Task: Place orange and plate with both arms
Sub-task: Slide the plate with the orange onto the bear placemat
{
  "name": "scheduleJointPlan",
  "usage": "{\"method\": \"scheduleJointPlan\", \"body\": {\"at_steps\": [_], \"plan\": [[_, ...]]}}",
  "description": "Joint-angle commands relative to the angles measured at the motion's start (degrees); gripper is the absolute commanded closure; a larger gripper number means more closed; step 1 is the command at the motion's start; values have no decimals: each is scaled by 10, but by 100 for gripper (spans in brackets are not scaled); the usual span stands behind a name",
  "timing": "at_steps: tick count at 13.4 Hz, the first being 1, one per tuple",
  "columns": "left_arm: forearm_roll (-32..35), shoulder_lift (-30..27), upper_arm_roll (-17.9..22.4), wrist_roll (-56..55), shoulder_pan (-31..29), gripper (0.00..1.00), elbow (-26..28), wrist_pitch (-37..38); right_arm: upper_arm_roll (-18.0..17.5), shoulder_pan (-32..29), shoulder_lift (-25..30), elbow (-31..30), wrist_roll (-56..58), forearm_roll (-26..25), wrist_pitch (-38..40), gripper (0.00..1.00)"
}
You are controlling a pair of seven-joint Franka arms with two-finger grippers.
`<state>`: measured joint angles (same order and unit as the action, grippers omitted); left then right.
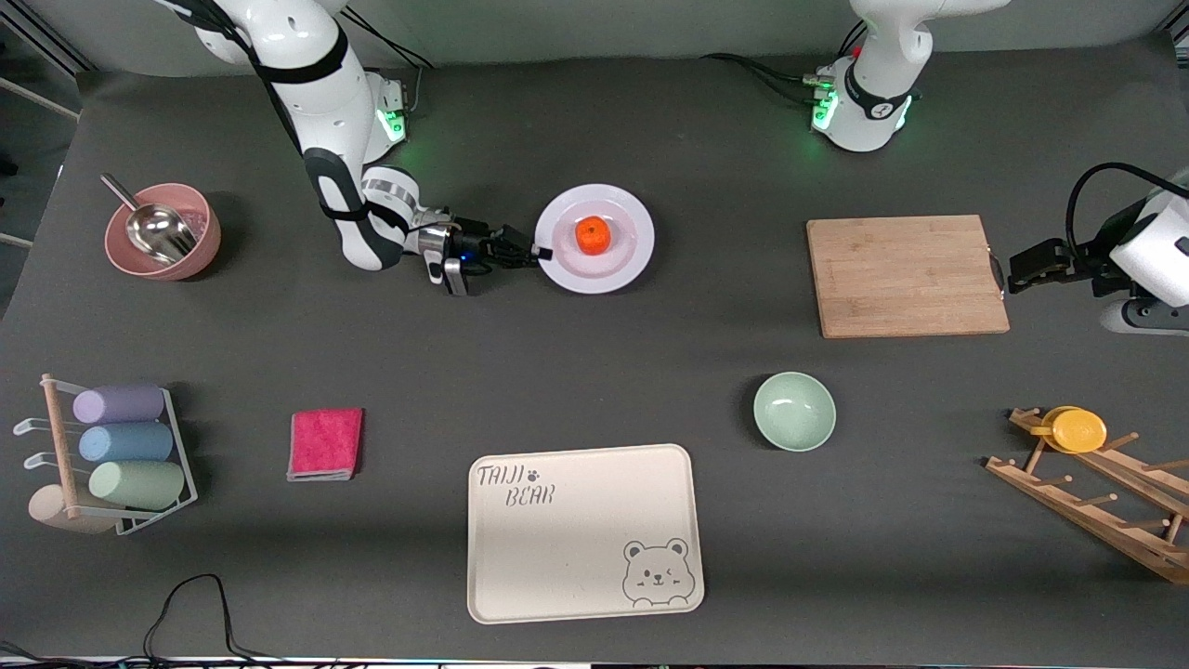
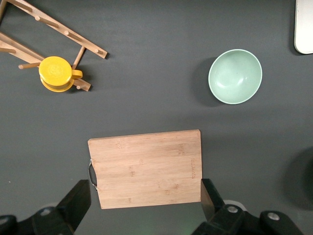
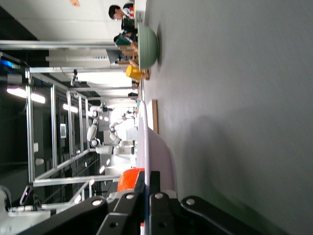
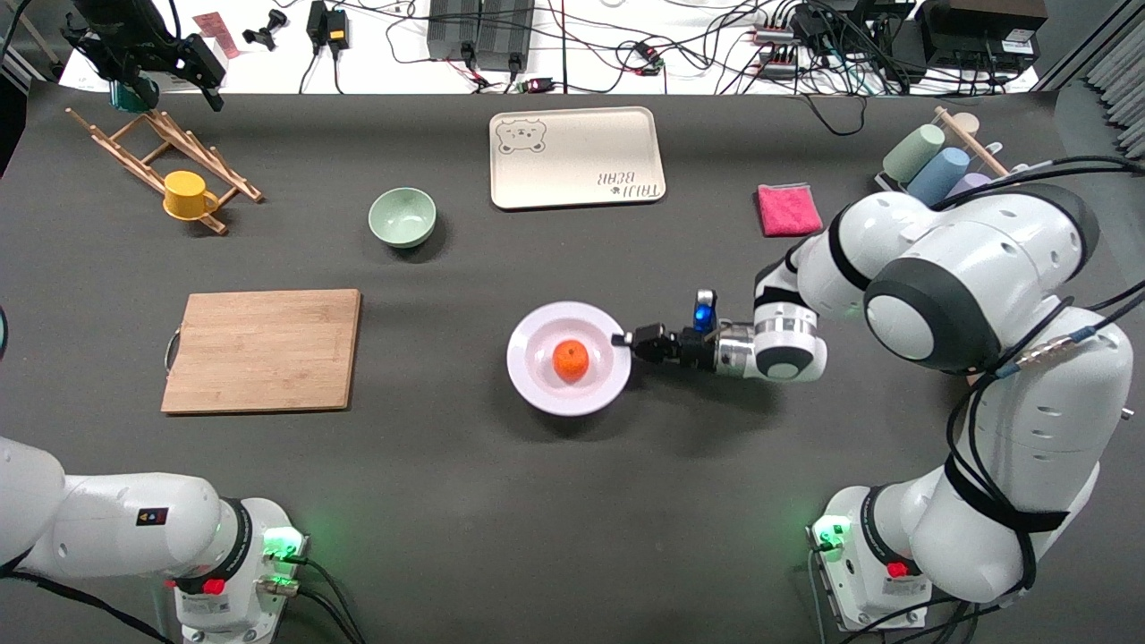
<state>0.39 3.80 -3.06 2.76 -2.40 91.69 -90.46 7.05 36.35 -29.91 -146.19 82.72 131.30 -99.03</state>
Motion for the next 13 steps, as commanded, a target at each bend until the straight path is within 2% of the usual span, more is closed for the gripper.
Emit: {"method": "scheduleJointPlan", "body": {"at_steps": [1, 6, 13], "plan": [[7, -9, 9, 4, 12, 0, 3, 8, 8, -6, 52, 35, -94, -31, -45, 100], [6, -7, 9, 1, 12, 0, 3, 8, 45, -5, 70, 149, -240, -88, -95, 100], [6, -8, 8, -3, 13, 0, 3, 8, 106, -8, 49, 374, -485, -191, -126, 100]]}}
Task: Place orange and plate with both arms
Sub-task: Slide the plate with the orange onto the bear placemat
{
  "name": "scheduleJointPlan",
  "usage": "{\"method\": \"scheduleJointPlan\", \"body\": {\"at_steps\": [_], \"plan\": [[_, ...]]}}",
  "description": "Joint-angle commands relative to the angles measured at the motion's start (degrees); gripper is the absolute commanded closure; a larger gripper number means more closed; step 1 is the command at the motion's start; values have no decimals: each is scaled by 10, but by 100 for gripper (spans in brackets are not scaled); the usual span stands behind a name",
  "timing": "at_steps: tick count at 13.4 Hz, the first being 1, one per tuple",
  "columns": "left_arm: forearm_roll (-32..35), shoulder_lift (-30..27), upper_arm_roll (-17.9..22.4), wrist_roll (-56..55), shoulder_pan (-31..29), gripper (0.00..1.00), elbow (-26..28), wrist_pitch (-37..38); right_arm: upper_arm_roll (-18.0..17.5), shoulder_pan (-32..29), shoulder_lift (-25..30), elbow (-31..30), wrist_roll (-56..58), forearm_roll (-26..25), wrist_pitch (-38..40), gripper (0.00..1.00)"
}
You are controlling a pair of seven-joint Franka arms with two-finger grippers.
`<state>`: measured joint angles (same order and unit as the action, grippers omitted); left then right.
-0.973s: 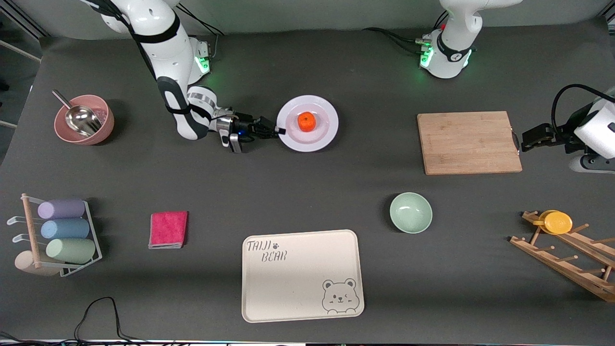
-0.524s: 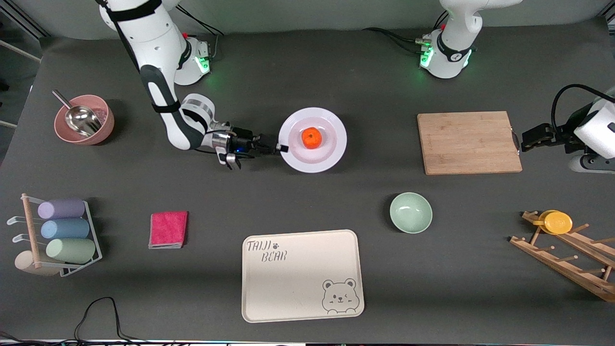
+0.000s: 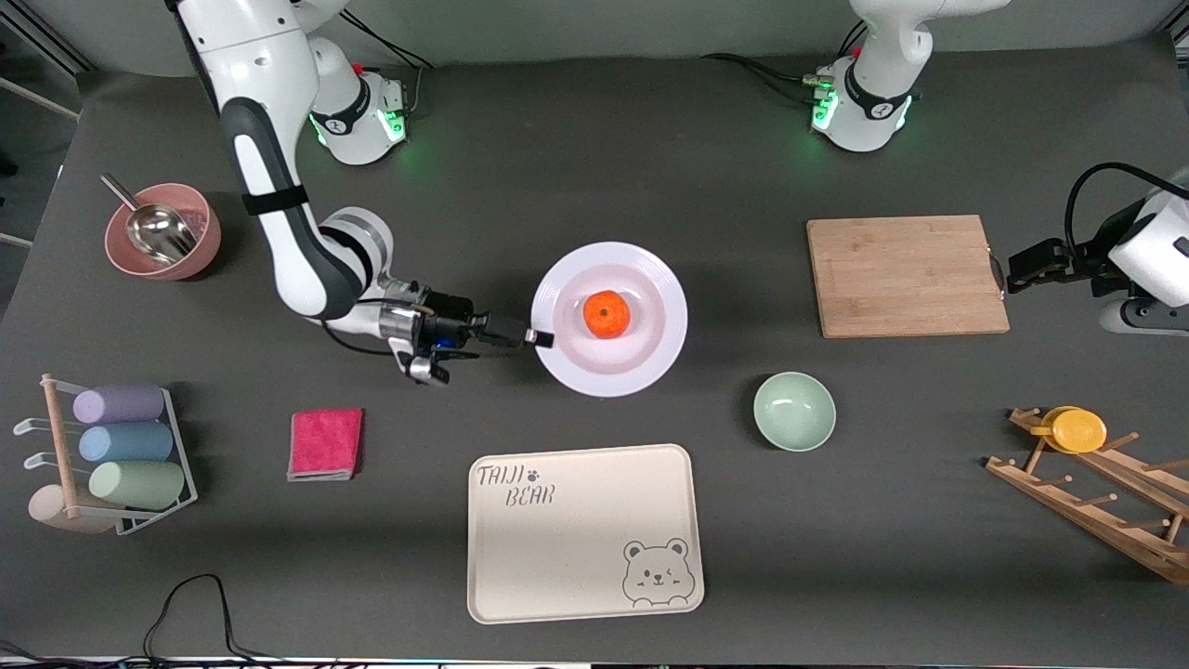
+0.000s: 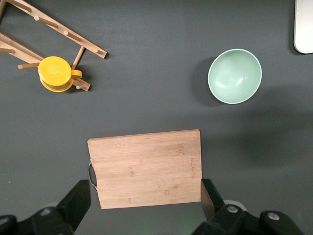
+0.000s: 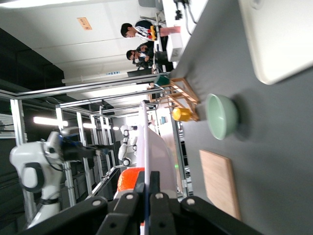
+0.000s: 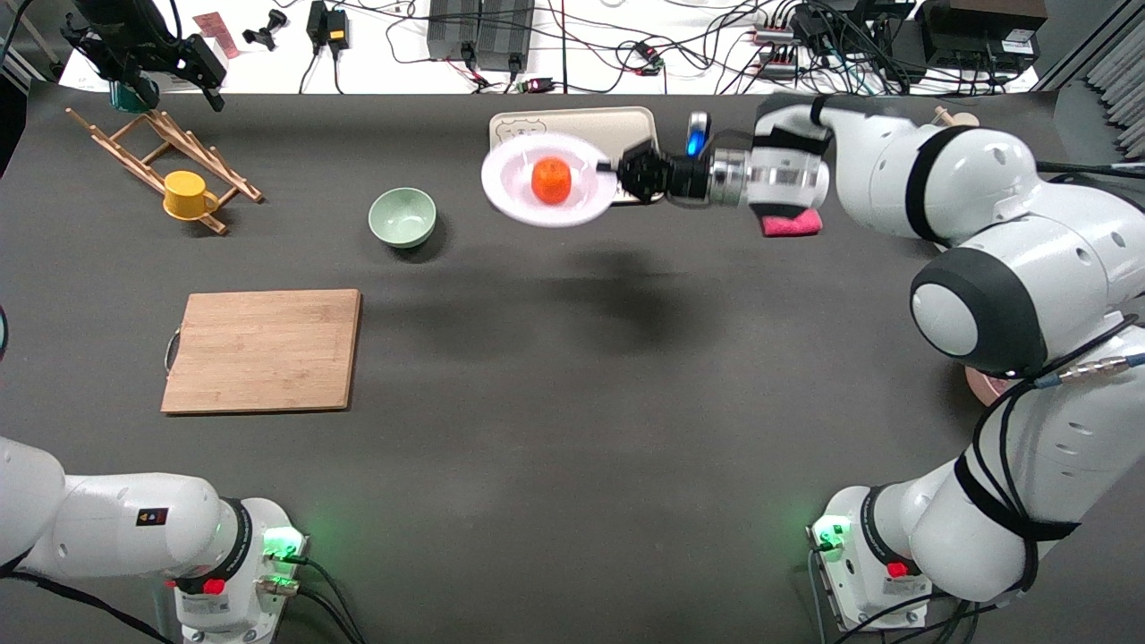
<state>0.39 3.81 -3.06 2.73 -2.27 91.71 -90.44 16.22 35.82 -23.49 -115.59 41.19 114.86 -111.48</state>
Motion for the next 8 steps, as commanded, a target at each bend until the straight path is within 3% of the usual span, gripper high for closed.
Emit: {"method": "scheduleJointPlan", "body": {"at_steps": [1, 8], "plan": [[6, -7, 8, -3, 13, 0, 3, 8, 22, -5, -24, 102, -94, -43, -1, 100], [6, -6, 8, -4, 14, 0, 3, 8, 24, -51, -110, 311, -218, -119, 0, 100]]}}
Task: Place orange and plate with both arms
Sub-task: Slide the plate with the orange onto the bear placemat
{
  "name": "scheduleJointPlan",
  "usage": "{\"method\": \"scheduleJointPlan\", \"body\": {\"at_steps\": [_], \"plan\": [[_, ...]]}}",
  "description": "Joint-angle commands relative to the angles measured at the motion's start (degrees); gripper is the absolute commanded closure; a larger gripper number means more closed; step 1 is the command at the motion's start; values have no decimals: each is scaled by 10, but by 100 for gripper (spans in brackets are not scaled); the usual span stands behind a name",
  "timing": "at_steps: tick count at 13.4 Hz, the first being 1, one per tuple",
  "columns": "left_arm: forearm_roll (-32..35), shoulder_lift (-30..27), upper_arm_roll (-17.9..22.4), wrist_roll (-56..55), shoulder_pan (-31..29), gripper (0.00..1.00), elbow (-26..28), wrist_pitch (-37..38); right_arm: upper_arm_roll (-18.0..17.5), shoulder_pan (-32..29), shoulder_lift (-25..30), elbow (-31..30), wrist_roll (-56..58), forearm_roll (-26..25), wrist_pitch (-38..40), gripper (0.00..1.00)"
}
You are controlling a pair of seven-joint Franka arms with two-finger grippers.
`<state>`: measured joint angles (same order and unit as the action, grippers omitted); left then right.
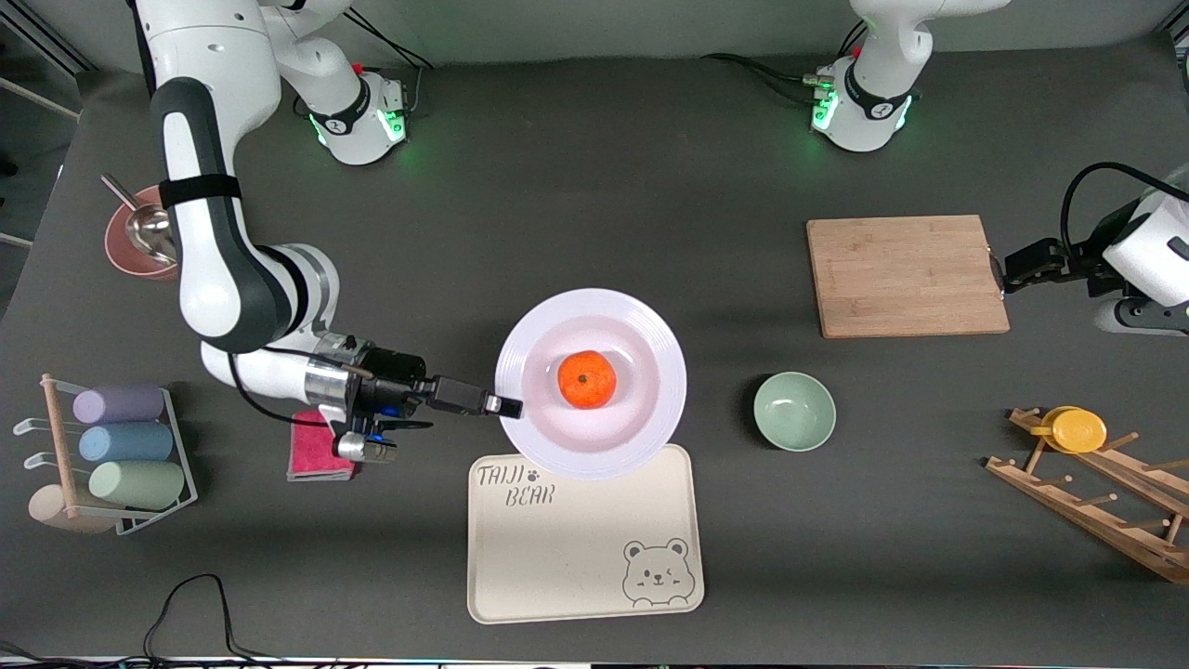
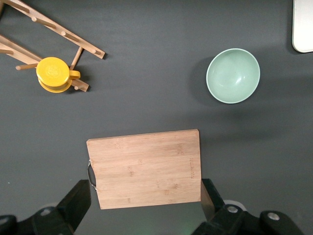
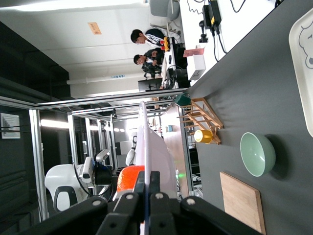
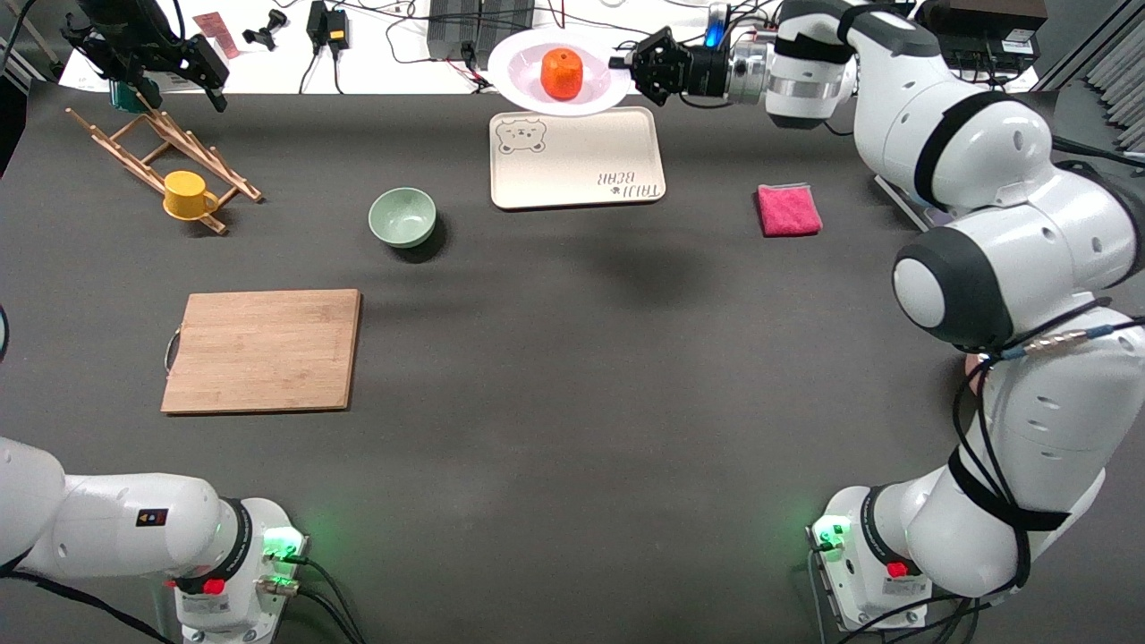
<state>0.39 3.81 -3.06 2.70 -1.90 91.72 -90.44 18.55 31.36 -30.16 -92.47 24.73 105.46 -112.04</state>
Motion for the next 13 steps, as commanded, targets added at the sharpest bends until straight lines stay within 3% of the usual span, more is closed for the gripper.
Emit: {"method": "scheduleJointPlan", "body": {"at_steps": [1, 6, 13], "plan": [[6, -6, 8, -3, 10, 0, 3, 8, 1, -12, -58, 98, -57, -27, 5, 100], [6, -6, 8, -3, 10, 0, 3, 8, -2, -60, -189, 231, -59, -26, 12, 100], [6, -6, 8, -3, 11, 0, 4, 8, -9, -98, -339, 359, -36, -24, 22, 100]]}}
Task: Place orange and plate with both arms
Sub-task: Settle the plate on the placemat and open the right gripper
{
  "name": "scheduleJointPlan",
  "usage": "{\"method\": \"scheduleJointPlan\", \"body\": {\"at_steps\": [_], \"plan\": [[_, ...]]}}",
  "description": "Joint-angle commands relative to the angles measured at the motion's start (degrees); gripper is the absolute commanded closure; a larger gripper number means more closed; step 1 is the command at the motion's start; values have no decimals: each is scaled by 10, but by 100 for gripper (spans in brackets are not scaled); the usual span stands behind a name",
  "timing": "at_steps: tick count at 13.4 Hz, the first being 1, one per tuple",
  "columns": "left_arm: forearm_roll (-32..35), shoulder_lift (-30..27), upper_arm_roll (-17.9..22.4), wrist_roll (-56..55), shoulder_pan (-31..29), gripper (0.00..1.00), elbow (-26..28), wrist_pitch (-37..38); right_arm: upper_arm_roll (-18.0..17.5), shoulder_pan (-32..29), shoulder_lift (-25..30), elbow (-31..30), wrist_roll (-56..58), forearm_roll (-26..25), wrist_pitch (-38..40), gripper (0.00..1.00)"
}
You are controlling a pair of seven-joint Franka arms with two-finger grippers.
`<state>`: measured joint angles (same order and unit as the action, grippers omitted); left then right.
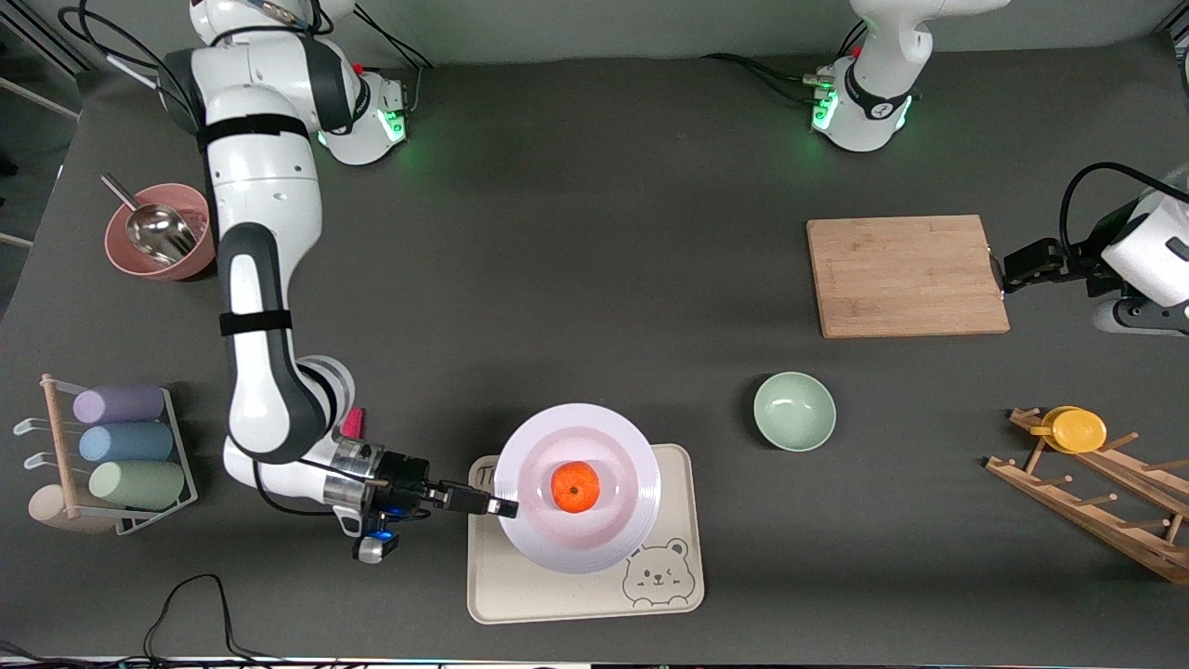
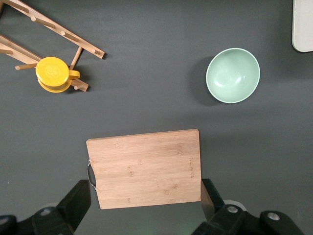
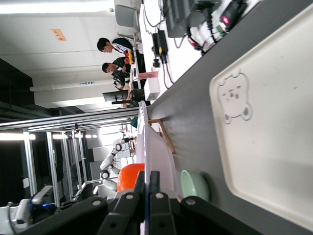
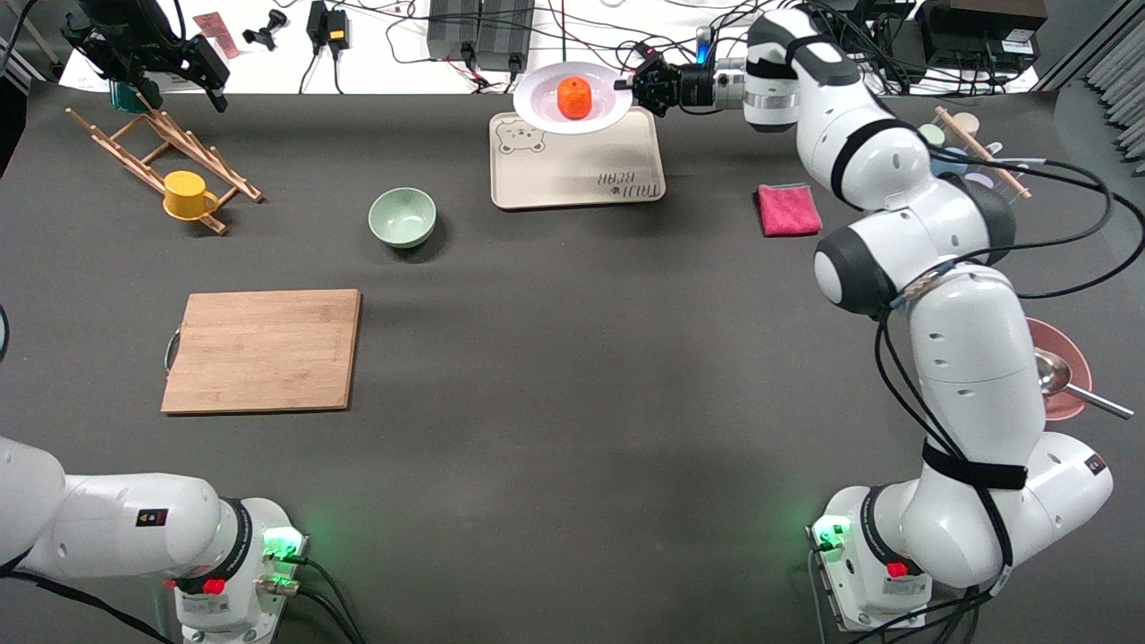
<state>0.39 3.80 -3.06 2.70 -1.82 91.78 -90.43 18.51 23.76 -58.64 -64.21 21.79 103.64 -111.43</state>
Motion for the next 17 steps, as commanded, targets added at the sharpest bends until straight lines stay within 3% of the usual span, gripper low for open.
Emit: {"method": "scheduleJointPlan", "body": {"at_steps": [1, 7, 11, 14, 17], "plan": [[6, -6, 8, -3, 10, 0, 3, 8, -15, -27, -68, 82, 3, -6, 19, 100], [6, -6, 7, -3, 10, 0, 3, 8, -22, -50, -136, 124, 70, -5, 16, 100], [6, -6, 7, -3, 11, 0, 3, 8, -30, -50, -148, 127, 119, -5, -11, 100], [6, -6, 7, -3, 10, 0, 3, 8, -66, -62, -176, 146, 182, -5, -34, 100], [6, -6, 6, -3, 10, 0, 3, 8, -73, -63, -185, 150, 187, -5, -47, 100]]}}
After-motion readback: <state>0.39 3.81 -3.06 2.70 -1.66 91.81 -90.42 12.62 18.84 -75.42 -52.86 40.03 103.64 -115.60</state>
